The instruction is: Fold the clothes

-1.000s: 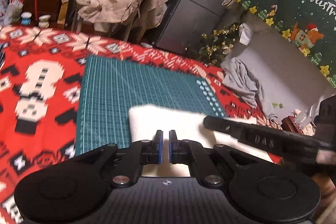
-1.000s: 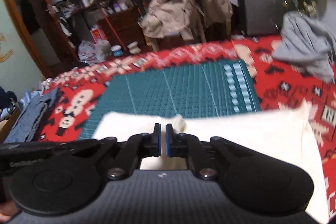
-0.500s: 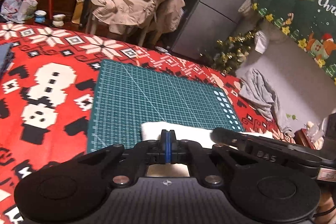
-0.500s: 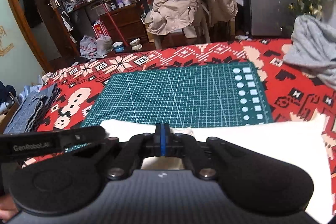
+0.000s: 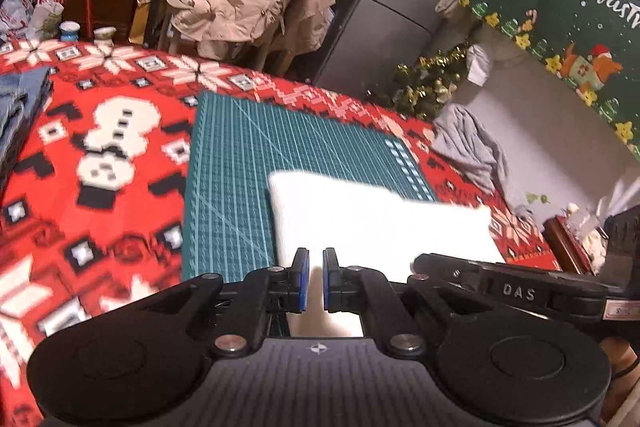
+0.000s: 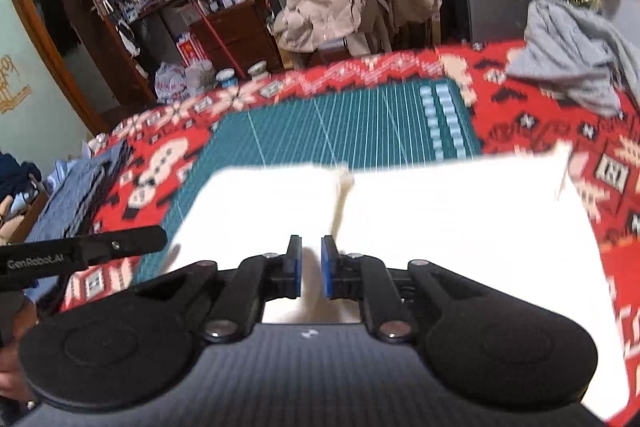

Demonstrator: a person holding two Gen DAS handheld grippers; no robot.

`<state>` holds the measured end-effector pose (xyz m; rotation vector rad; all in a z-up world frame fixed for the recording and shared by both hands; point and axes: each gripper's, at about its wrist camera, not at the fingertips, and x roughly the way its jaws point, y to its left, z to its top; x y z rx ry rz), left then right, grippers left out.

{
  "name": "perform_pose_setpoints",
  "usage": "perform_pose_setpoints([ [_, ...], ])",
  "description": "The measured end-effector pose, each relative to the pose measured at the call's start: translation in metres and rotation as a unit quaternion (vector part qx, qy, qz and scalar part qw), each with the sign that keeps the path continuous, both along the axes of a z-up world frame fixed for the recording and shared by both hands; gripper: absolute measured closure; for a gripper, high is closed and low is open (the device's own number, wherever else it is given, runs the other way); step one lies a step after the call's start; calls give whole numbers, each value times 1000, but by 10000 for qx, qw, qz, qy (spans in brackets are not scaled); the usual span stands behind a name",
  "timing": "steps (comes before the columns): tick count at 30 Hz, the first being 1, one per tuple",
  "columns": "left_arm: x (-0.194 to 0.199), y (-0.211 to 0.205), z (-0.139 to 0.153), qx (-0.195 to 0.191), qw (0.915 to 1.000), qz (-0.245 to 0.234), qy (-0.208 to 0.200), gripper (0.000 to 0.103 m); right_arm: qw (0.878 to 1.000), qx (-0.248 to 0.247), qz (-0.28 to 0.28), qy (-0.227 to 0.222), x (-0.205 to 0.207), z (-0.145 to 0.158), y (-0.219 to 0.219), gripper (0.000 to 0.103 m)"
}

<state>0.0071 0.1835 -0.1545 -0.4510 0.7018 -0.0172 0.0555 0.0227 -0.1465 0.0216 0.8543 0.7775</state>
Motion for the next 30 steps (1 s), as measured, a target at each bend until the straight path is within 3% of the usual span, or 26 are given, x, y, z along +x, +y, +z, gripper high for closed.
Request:
perform_pose_setpoints([
  [4,-10,-12,-5,34,9997,-234,44,98,9998,97,-72,-169,-18,5,-8,90],
  [8,-14,-24,-10,-26,9988,-465,122,98,9993,165,232,-250,-30,10,3,90],
  [13,-17,-37,-14,-33,9978,-640,153,98,9987,-138,430,-249,-39,-1,16,92],
  [17,-21,-42,-13,-156,9969,-750,185,98,9991,-219,239,-272,-39,-4,-6,98],
  [19,-23,-42,-10,-168,9969,-750,152,98,9995,-207,70,-228,-36,-2,-18,90],
  [23,-25,-36,-8,-308,9978,-577,122,97,9999,96,-58,82,-29,-2,-31,88],
  [25,-25,-31,-7,-320,9983,-463,144,94,9994,224,-111,221,-25,-2,-36,81],
  [28,-28,-26,-3,-286,9987,-394,130,94,9993,209,-63,290,-23,-7,-26,80],
  [29,-28,-25,-2,-285,9988,-385,121,94,9993,187,-46,311,-23,-8,-23,82],
  [30,-29,-24,0,-298,9988,-384,113,94,9996,98,-34,275,-24,-9,-20,95],
])
